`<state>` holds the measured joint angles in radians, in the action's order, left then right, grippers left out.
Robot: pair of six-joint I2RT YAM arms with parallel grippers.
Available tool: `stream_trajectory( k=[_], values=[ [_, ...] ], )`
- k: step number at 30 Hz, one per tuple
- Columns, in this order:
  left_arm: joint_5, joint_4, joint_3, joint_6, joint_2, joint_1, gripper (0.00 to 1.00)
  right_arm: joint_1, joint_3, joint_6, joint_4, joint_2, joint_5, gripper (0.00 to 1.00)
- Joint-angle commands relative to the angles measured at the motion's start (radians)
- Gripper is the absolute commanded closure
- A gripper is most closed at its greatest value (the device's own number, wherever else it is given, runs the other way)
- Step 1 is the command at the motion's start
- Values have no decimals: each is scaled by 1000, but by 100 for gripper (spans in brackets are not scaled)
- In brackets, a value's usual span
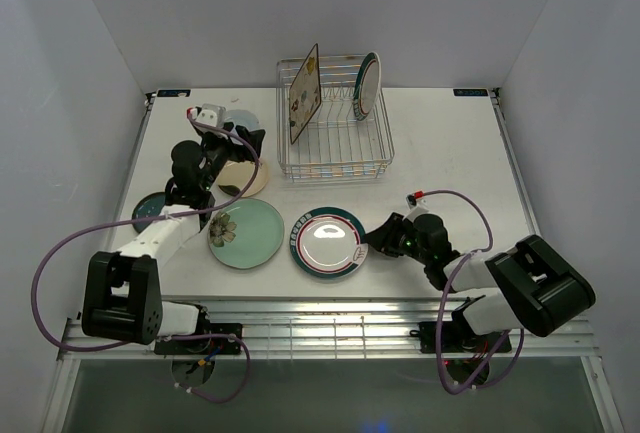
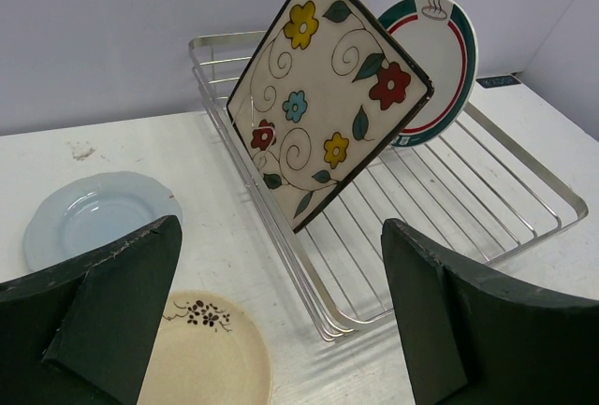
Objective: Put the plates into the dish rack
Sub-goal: Pick up the plate at the center of the board.
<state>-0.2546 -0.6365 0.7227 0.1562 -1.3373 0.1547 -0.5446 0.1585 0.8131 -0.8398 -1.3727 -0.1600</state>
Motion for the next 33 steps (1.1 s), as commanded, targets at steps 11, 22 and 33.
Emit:
stream_trajectory(
  k=[11,22,33],
  values=[
    [3,-5,-17,-24,58,20,2,-14,7,4,-117,-89,-22,65],
    [11,-5,-22,-32,64,26,2,-20,13,23,-173,-143,-41,80],
    [0,-8,-28,-46,79,29,2,-21,-7,-8,-55,23,-21,92]
  ],
)
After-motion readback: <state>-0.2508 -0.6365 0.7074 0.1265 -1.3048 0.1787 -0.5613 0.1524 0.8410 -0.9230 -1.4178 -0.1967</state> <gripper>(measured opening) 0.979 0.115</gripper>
